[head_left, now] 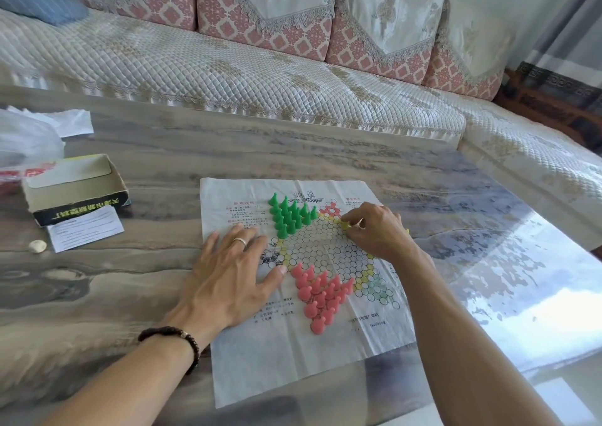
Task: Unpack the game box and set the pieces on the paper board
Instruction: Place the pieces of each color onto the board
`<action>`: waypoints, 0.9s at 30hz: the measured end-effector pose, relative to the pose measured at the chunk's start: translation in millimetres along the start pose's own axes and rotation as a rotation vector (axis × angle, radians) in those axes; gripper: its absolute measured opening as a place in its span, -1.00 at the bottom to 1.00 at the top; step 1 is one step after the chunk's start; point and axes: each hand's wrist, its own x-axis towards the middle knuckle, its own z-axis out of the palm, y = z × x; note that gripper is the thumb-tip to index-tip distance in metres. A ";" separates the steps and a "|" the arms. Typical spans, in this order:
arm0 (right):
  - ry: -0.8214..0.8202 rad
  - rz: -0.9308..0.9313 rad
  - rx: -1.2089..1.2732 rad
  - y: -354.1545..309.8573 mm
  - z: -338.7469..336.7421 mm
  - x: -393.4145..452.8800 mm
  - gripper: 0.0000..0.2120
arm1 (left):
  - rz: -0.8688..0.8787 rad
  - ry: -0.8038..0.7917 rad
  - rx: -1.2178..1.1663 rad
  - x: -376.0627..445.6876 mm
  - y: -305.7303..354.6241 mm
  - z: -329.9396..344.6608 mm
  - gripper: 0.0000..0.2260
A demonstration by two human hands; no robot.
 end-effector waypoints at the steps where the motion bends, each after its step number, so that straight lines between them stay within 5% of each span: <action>1: 0.004 0.001 -0.016 -0.5 1.1 0.6 -0.74 | 0.000 -0.004 0.006 -0.4 0.4 -0.4 -0.27; 9: 0.242 0.055 0.069 5.1 -5.1 -1.6 -0.80 | -0.006 -0.014 0.013 -0.9 0.9 -1.0 -0.27; 18: 0.039 0.096 -0.058 2.6 -8.2 0.0 -0.86 | -0.009 -0.005 0.006 -0.8 2.2 -1.8 -0.25; 27: 0.020 0.092 -0.105 4.5 0.4 6.3 -0.77 | -0.013 -0.009 0.017 -1.3 0.7 -0.3 -0.27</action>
